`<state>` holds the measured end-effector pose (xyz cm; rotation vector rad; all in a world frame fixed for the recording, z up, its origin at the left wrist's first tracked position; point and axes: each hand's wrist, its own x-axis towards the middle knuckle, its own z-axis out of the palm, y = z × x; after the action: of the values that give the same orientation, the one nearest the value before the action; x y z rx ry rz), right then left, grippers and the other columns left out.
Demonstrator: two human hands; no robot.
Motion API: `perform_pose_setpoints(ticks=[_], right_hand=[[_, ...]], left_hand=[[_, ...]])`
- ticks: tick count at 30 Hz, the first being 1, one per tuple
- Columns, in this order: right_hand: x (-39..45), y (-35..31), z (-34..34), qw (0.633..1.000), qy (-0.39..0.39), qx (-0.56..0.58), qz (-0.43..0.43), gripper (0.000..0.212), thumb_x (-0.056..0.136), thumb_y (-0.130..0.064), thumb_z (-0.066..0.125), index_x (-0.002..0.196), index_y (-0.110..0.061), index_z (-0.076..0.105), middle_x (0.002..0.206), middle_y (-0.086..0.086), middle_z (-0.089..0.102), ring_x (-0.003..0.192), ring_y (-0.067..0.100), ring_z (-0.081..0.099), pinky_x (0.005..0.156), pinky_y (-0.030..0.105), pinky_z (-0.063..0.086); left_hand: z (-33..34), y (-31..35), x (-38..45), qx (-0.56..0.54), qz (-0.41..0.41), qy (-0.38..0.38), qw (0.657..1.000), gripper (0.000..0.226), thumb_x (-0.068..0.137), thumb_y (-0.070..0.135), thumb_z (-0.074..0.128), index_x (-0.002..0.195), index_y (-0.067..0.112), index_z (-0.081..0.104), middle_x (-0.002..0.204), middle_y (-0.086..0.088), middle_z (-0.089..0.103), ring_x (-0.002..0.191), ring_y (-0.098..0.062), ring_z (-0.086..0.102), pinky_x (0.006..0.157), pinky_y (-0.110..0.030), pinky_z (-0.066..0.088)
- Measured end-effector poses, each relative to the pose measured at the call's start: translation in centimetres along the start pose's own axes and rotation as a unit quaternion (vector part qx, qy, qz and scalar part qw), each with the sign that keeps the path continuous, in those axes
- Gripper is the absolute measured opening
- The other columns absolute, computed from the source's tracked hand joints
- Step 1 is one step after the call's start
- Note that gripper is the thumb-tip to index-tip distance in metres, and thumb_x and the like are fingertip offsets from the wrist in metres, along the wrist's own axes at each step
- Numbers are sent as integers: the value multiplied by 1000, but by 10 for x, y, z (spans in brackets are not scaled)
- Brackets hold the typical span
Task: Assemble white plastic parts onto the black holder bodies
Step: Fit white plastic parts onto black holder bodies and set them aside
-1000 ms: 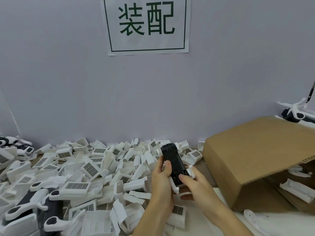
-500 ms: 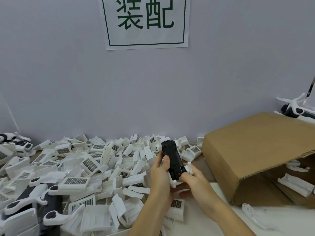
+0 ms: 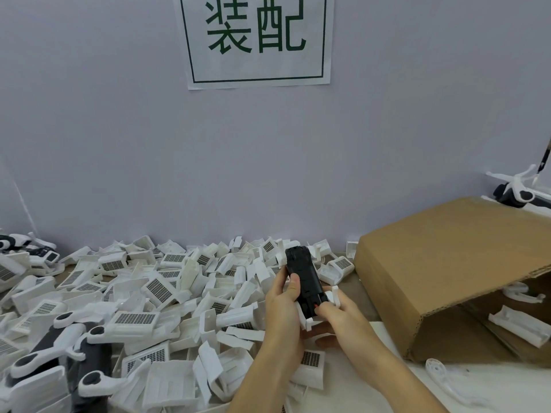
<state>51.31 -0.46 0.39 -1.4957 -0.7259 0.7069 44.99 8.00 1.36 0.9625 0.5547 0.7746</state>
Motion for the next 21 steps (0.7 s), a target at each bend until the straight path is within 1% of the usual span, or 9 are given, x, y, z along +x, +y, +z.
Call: perform_pose_setpoints(ticks=[2,5,6,9,12,14,16,19,21], right_hand=[[-1,-1,1,1000,9,-7,-6,35,98,-13,49,87,-40,69,80,-2,76,75,20,74,57,24,53],[0,0,1,999,30,-12,-4,21,100,-16,50,100,-32,64,77,-4,76,73,22,75,51,22,51],[1,1,0,999,32,-11,-3,19,100,-17,50,101,-30,63,76,-6,75,74,22,75,50,22,51],[2,1,-1,1000,30,5,4,19,99,-18,50,102,-29,65,73,-7,74,74,25,75,53,24,50],[1,1,-2,999,28,26,9,20,98,-23,52,96,-31,70,71,-4,73,71,23,74,57,29,51],[2,0,-1,999,24,28,5,25,97,-25,54,87,-38,71,70,-3,73,69,21,72,58,30,51],[1,0,0,999,22,30,1,27,97,-24,56,84,-41,71,71,-2,72,68,21,71,61,32,51],[2,1,0,999,18,29,0,24,97,-23,56,88,-39,71,73,1,72,69,22,71,62,33,51],[2,1,0,999,16,30,1,17,97,-21,56,97,-31,69,74,3,71,68,21,70,60,31,49]], left_hand=[[0,0,0,-1,-1,-1,1000,29,106,18,48,130,21,65,116,-20,72,110,-46,66,101,-63,49],[0,0,1,-2,8,-8,1000,31,106,17,47,132,18,63,118,-21,71,111,-45,67,101,-59,51],[0,0,1,-1,11,-10,1000,31,106,16,47,133,17,62,118,-22,71,111,-44,67,101,-58,51],[0,0,0,-1,11,-16,1000,33,105,16,48,136,16,61,121,-21,70,112,-42,67,102,-57,50],[0,0,-1,-4,11,-20,1000,34,105,15,48,138,16,59,122,-20,70,111,-40,68,97,-51,54],[0,1,-1,-6,10,-20,1000,35,105,15,48,138,16,58,122,-21,70,111,-41,68,99,-53,53],[0,1,-2,-6,5,-21,1000,34,105,16,48,138,17,59,122,-20,70,112,-41,67,102,-56,50],[0,1,-1,-6,-1,-20,1000,35,105,16,48,139,19,58,123,-20,70,114,-43,66,103,-58,49],[-1,0,-1,-4,0,-17,1000,35,105,15,48,138,19,58,123,-21,69,114,-44,66,102,-58,50]])
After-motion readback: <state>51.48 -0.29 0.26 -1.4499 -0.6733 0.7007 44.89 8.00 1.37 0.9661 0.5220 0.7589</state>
